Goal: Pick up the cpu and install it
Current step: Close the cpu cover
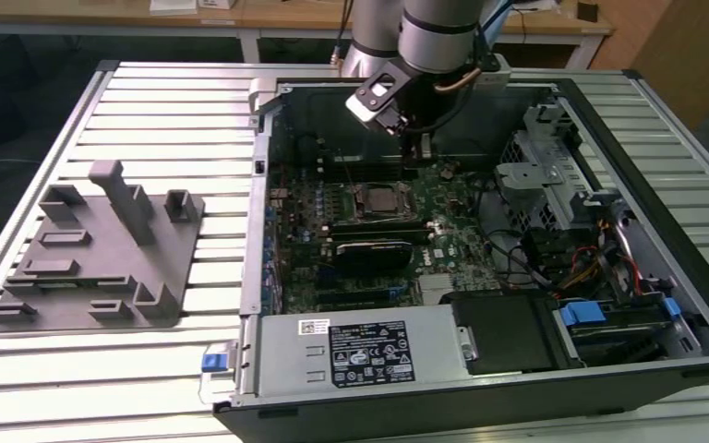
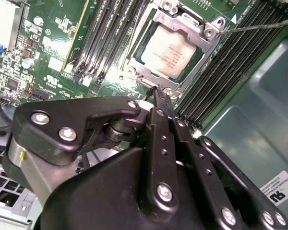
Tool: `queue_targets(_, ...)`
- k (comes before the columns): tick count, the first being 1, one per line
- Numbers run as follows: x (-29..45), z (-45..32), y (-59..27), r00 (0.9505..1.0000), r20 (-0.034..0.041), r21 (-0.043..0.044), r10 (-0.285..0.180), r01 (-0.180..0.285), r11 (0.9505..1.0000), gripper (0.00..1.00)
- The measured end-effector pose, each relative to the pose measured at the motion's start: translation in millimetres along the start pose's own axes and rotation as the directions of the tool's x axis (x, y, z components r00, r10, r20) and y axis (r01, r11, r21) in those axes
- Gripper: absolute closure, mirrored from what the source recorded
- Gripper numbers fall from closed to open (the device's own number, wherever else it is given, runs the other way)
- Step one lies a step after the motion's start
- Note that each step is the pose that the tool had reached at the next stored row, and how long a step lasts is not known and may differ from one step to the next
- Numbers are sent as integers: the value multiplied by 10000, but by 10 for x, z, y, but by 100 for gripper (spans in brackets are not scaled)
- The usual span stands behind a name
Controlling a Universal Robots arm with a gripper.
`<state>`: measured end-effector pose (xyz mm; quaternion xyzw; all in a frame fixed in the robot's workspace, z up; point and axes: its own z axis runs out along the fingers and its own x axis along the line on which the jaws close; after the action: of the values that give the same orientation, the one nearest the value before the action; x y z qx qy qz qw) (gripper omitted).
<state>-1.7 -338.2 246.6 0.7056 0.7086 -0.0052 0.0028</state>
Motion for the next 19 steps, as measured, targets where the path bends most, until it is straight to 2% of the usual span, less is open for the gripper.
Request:
queue_targets(7,-9,30,-72,10000,3,-4,0,0,10000,89)
queue_targets(15,-62,82,-121,10000,0,-6,1,-1,10000,89)
queue_targets(19,-71,110,-174,10000,1,-5,0,0,10000,89)
